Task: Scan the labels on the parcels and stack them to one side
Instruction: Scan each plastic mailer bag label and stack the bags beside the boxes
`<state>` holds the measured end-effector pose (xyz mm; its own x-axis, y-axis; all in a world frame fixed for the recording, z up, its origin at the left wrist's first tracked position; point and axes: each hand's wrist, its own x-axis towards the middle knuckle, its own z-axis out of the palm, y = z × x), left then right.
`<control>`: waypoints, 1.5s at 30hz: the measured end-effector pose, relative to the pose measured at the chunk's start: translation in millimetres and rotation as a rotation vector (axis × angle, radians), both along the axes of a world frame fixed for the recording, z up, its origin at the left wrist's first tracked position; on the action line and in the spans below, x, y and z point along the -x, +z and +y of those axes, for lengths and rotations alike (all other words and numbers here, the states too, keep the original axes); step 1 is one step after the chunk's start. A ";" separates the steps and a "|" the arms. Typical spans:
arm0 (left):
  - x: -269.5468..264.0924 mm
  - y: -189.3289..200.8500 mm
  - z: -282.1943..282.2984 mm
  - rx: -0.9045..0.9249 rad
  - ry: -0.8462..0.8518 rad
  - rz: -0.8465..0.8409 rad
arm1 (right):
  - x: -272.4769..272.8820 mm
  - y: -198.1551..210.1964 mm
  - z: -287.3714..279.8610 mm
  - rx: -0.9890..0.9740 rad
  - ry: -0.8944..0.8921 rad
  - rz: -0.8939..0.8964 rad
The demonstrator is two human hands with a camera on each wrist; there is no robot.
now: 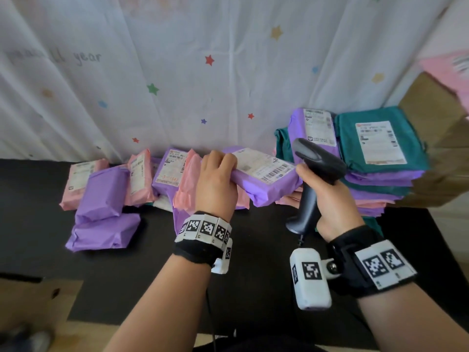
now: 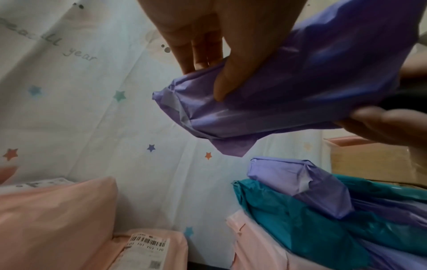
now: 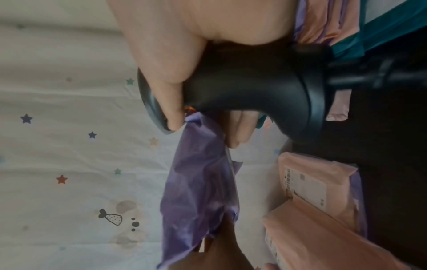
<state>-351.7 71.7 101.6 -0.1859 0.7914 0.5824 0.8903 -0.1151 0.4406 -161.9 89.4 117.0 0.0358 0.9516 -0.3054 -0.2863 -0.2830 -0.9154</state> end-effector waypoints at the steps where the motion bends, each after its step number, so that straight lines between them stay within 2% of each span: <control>1: -1.4 1.5 -0.2 -0.004 0.016 -0.010 | -1.1 0.3 -0.6 -0.012 0.012 0.003; 5: -6.3 5.7 -1.1 0.016 0.045 -0.020 | -4.7 0.9 -2.8 -0.083 -0.005 -0.080; 8: -8.5 6.0 -3.1 0.034 -0.023 0.032 | -9.7 1.4 -2.2 -0.124 -0.062 -0.249; 10: -7.7 3.0 -0.7 0.092 -0.072 -0.044 | -13.6 2.8 -1.9 -0.175 -0.044 -0.362; 13: -3.3 3.3 7.7 0.285 -0.144 -0.276 | -17.6 7.6 -3.7 -0.238 0.054 -0.512; 15: -1.3 8.5 12.3 0.471 -0.273 -0.323 | -19.7 9.1 -5.5 -0.231 0.139 -0.562; 18: -6.2 14.2 16.9 0.705 -0.496 -0.166 | -20.0 8.9 -8.5 -0.217 0.248 -0.586; 20: -10.4 13.7 16.4 0.838 -0.546 -0.015 | -17.5 7.0 -8.7 -0.225 0.256 -0.615; 22: -10.3 12.7 13.6 0.965 -0.505 -0.048 | -15.6 7.1 -8.3 -0.244 0.242 -0.658; 24: -6.6 10.2 10.2 1.010 -0.493 -0.112 | -15.7 6.9 -7.3 -0.254 0.226 -0.675; 28: 4.9 3.4 5.9 0.962 -0.502 -0.264 | -18.6 3.5 -5.4 -0.302 0.129 -0.608; 31: 14.9 -2.5 5.7 0.839 -0.387 -0.438 | -20.3 -0.1 -2.4 -0.305 -0.018 -0.513; 35: 18.0 -8.4 8.6 0.632 -0.232 -0.873 | -14.5 -4.4 -3.8 -0.292 -0.111 -0.422; 38: 13.0 -11.7 13.0 0.515 -0.150 -1.048 | -2.8 -6.8 -10.7 -0.310 -0.054 -0.388; 40: 9.0 -14.6 16.6 0.440 -0.106 -1.115 | 4.7 -10.0 -14.3 -0.280 0.000 -0.374; 45: 4.1 -21.9 20.4 0.353 -0.042 -1.073 | 13.4 -15.1 -20.0 -0.264 0.085 -0.409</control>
<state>-355.8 92.1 79.8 -0.4245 0.8975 -0.1196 0.0308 0.1463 0.9888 -175.3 69.5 101.9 0.0208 0.9993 -0.0302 0.1253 -0.0326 -0.9916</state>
